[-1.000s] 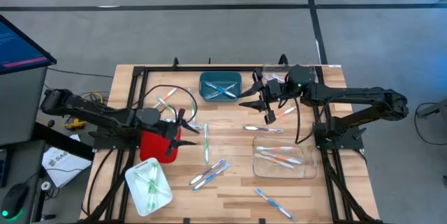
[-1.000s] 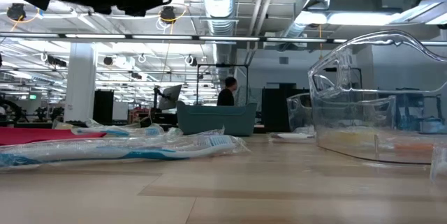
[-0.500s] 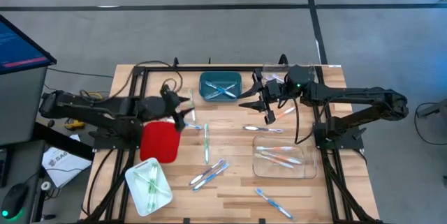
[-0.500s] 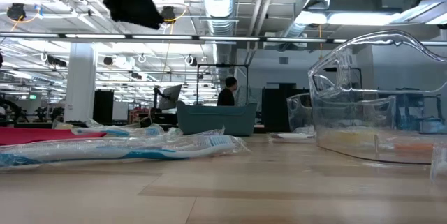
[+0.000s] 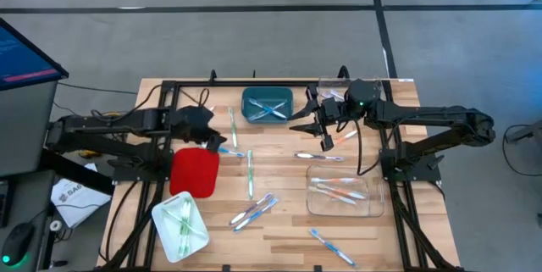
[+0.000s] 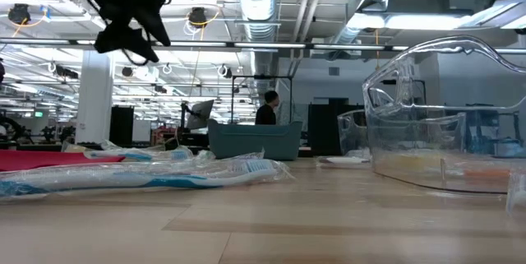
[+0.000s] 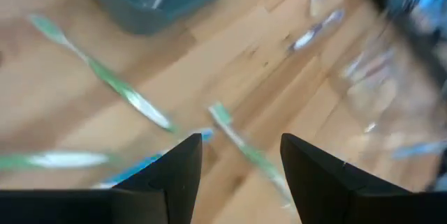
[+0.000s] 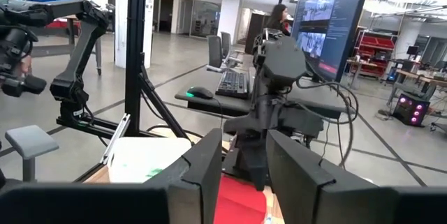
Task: Pick & Place Toothbrushes
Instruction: Put the green toothbrush into the white bin
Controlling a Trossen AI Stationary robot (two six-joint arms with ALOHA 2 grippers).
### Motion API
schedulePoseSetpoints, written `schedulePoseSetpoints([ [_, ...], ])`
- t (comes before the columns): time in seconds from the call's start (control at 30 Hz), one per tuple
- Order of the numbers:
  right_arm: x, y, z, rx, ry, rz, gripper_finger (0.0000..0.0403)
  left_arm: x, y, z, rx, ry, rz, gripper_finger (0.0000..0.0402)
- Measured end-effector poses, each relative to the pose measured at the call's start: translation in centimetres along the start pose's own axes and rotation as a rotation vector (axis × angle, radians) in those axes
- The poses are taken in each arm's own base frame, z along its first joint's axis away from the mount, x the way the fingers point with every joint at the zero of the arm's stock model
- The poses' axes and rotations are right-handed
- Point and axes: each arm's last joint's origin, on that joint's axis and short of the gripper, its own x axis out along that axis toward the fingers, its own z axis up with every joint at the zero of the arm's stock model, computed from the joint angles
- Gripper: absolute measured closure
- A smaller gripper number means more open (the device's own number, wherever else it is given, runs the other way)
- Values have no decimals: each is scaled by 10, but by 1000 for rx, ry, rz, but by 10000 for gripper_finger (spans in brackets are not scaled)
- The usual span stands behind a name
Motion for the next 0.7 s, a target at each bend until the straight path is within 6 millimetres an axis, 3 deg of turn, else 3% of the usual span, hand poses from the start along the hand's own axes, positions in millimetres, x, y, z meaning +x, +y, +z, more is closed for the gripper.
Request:
schedulePoseSetpoints([
  [0.13,0,0,0,-1,-1,0,294,0,-3,-1,-226,45,-57,211],
  [0.3,0,0,4,-21,-36,-5,294,0,-2,-2,-341,105,-73,211],
  [0.53,0,0,2,-10,-16,-1,294,18,40,1,-566,224,265,211],
  [0.7,0,0,-1,2,10,2,294,48,55,14,-629,275,315,211],
])
